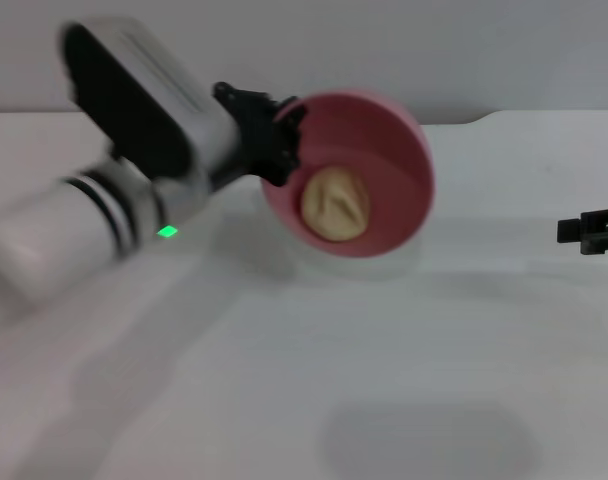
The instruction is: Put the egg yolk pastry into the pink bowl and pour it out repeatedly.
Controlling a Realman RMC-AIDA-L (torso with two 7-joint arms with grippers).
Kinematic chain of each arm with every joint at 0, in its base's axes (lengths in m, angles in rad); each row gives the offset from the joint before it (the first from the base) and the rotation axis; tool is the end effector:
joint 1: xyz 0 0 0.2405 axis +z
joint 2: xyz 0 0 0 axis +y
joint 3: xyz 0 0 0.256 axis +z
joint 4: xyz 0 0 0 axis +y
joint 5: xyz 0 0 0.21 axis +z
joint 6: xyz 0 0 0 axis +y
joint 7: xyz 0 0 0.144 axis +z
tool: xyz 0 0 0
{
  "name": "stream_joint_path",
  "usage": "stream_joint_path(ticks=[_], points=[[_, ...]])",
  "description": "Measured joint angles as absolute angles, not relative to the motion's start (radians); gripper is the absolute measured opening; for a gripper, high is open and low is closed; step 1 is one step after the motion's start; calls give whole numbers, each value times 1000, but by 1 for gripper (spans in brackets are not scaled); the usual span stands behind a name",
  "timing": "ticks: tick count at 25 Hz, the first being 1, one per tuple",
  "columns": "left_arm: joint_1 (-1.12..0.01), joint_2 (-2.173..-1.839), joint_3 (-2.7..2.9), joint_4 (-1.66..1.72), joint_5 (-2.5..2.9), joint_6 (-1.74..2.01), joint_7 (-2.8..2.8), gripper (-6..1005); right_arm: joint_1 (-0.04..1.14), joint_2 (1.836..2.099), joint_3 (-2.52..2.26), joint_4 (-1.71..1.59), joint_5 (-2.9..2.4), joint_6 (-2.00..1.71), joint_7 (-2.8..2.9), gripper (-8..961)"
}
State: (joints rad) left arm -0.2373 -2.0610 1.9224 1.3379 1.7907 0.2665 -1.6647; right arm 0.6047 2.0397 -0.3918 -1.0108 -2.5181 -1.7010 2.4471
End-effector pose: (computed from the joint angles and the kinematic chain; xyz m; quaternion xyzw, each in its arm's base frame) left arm -0.1549 0.3504 -0.0550 -0.9005 -0.0406 -0.1301 0.4129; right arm 0.2916 0.3418 0.0890 -0.7490 0.6307 0.1326 0.1539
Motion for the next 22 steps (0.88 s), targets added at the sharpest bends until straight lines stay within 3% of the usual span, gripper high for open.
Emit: stream_joint_path(ticks=[12, 22], points=[[-320, -2070, 2507, 1053, 2147, -833, -1633, -1, 604, 2039, -369, -1011, -2520, -1696, 2447, 496], [-337, -2073, 2561, 969, 2291, -935, -1520, -2, 608, 2039, -364, -1011, -2520, -1687, 2448, 496]])
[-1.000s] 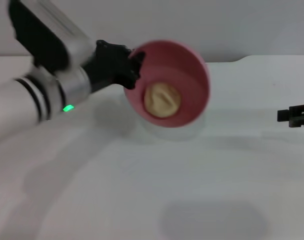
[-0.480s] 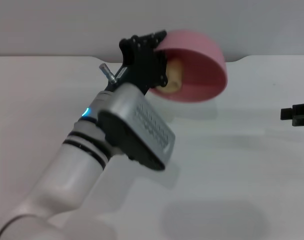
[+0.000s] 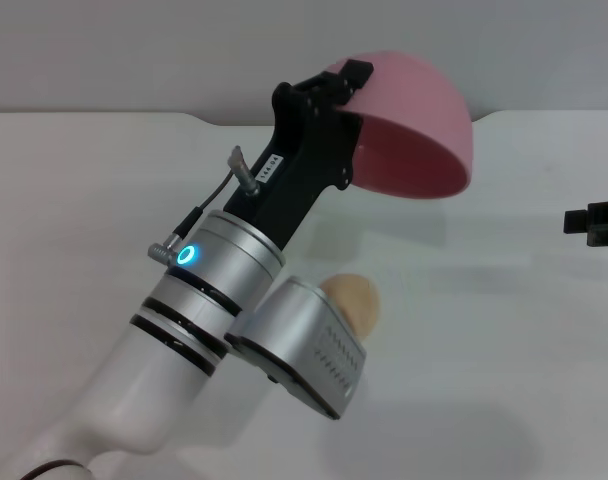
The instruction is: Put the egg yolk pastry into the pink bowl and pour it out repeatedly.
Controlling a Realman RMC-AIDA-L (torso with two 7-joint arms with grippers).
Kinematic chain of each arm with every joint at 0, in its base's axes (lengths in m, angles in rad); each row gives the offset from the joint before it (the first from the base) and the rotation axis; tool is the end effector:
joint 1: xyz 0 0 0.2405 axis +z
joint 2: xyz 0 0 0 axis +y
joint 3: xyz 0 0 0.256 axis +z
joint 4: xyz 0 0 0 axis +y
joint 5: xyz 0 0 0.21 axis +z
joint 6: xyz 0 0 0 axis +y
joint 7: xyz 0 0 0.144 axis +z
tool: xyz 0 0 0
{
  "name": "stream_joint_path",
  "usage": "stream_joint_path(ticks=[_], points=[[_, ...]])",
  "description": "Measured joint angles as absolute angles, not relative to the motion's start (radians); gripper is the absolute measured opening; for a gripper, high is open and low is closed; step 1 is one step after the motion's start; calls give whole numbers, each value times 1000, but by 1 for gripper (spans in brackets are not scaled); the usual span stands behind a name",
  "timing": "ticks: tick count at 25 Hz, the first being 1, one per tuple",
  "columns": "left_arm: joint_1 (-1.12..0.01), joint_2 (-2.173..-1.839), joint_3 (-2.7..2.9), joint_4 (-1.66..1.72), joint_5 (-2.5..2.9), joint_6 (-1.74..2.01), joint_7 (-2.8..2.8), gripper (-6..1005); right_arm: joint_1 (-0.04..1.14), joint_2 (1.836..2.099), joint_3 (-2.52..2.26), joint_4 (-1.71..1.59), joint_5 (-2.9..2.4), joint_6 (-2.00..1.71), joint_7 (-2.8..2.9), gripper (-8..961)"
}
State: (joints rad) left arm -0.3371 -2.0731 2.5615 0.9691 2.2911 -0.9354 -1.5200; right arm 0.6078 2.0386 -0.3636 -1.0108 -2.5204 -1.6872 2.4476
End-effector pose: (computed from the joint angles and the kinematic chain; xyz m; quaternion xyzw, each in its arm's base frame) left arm -0.1345 0.2910 -0.1014 -0.6922 0.3750 -0.0606 0.6137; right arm 0.2942 0.3436 0.0930 -0.7416 0.6342 0.1437 0.1650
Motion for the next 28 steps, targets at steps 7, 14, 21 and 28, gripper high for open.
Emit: stream_joint_path(ticks=[7, 14, 21, 28], points=[[-339, -2073, 2515, 1010, 2194, -895, -1631, -2, 607, 2039, -373, -1011, -2516, -1687, 2448, 496], [-307, -2066, 2144, 1223, 1849, -308, -1650, -2, 628, 2040, -422, -971, -2513, -1691, 2406, 495], [-491, -2032, 1445, 999, 1658, 712, -1952, -1, 668, 2055, -601, -962, -2510, -1653, 2362, 495], [-616, -1993, 1045, 947, 2188, 1150, -2381, -2, 694, 2072, -729, -924, -2459, -1502, 2291, 495]])
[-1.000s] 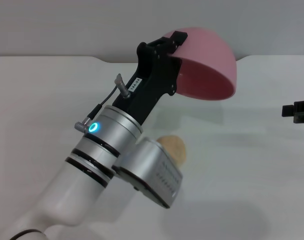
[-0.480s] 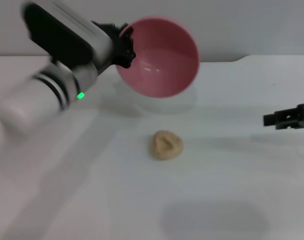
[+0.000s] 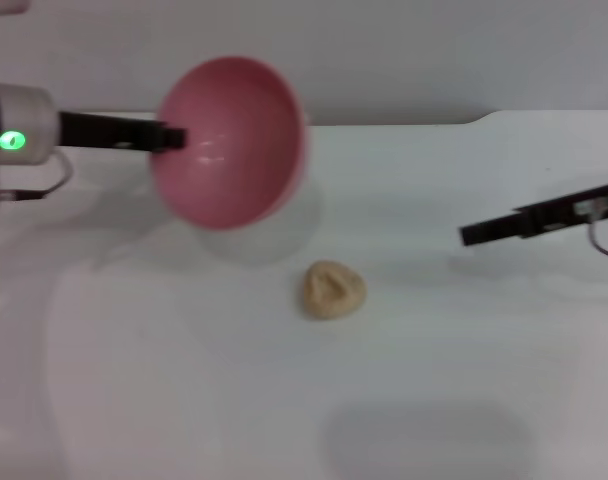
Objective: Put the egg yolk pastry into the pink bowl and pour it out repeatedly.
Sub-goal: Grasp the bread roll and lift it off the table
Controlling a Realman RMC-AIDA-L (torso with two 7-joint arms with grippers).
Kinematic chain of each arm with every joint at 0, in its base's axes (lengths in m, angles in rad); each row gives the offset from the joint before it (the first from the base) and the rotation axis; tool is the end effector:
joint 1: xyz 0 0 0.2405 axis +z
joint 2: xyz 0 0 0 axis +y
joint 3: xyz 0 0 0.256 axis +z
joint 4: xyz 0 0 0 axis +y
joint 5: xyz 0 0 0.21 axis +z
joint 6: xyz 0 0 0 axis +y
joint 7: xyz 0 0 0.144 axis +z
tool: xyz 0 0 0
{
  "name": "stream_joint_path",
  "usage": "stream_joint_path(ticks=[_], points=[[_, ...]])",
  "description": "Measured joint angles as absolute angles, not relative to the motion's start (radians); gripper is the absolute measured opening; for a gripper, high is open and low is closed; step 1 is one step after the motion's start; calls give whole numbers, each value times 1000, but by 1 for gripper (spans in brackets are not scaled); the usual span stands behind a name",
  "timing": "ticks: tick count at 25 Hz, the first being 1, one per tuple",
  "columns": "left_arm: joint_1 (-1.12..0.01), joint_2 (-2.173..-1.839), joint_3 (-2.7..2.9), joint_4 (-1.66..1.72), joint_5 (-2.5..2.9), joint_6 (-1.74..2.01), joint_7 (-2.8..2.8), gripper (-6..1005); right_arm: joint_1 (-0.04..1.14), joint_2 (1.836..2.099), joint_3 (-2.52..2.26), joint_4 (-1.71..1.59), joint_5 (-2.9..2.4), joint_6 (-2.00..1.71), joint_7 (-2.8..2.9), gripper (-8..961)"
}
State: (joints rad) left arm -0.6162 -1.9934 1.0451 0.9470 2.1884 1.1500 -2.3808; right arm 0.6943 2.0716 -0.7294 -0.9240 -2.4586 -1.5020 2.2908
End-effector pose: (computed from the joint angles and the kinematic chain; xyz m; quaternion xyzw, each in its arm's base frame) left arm -0.2336 0.4155 0.0407 -0.8481 -0.4537 -0.1016 0.2539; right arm 0.2399 0.3817 0.0291 -0.8638 0.4802 0.0503 0.1438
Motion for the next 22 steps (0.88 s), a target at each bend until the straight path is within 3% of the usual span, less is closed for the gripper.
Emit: stream_joint_path(ticks=[5, 12, 18, 22], points=[[-567, -1983, 1034, 1072, 2339, 1290, -2532, -2, 709, 2069, -865, -800, -2250, -1379, 2088, 509], [-464, -2002, 1030, 1286, 2405, 1462, -2605, -1, 793, 2072, -1068, -658, -2186, -1224, 2013, 541], [-454, -2015, 1028, 1303, 2467, 1506, -2640, -1, 844, 2076, -1137, -569, -2162, -1157, 2014, 682], [-464, -2031, 1028, 1305, 2509, 1510, -2641, -1, 850, 2079, -1172, -534, -2145, -1151, 2015, 680]])
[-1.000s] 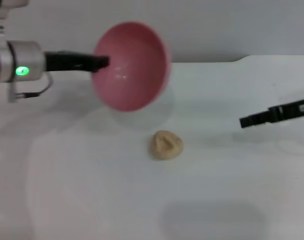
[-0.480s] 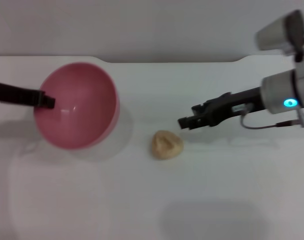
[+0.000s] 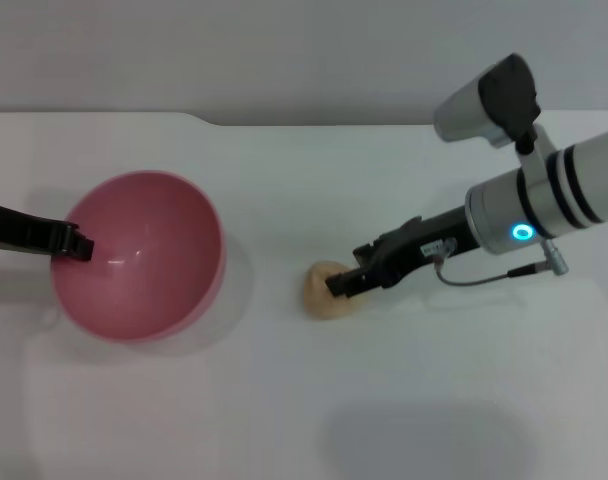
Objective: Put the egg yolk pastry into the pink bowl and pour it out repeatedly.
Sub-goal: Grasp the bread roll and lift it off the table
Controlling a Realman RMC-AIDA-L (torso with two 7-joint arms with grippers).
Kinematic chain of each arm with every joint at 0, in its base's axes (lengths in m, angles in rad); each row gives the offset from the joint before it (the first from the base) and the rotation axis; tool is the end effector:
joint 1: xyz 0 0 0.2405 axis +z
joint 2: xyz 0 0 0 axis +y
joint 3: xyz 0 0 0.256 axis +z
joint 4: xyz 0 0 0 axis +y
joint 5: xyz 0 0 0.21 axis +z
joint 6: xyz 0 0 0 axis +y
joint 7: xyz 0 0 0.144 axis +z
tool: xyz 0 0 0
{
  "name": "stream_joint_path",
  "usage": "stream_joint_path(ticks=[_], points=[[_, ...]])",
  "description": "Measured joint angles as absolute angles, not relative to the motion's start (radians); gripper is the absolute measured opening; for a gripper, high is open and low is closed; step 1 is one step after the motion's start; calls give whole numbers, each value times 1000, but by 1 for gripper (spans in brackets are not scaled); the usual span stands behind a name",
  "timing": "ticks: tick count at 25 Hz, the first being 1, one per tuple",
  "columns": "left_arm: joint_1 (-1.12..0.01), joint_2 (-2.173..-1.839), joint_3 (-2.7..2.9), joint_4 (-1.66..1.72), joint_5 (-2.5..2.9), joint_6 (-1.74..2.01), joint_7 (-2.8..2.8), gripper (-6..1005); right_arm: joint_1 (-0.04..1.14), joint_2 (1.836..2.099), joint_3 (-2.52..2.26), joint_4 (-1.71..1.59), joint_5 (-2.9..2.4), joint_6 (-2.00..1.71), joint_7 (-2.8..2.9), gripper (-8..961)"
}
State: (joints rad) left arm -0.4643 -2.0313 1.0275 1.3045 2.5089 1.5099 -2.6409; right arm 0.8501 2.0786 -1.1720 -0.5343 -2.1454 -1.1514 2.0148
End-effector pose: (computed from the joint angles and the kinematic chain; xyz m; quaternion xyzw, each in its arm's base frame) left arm -0.2600 0.3522 0.0699 -0.8111 -0.5291 0.0396 0.2461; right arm 0.1943 0.3913 -0.0775 -0.9418 0.3250 0.0172 0.0841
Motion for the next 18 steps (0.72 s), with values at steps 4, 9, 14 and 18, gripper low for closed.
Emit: stream_joint_path(ticks=[4, 9, 14, 18], points=[[-483, -2044, 1030, 1305, 2538, 1514, -2641, -2, 851, 2084, -1221, -491, -2132, -1109, 2015, 678], [-503, -2047, 1038, 1304, 2552, 1515, -2638, -2, 852, 2087, -1281, -457, -2073, -1054, 2016, 651], [-512, -2049, 1044, 1299, 2555, 1515, -2634, -2, 836, 2080, -1283, -456, -2038, -1046, 2017, 585], [-513, -2053, 1064, 1296, 2555, 1503, -2633, -1, 829, 2080, -1282, -459, -2038, -1050, 2017, 493]])
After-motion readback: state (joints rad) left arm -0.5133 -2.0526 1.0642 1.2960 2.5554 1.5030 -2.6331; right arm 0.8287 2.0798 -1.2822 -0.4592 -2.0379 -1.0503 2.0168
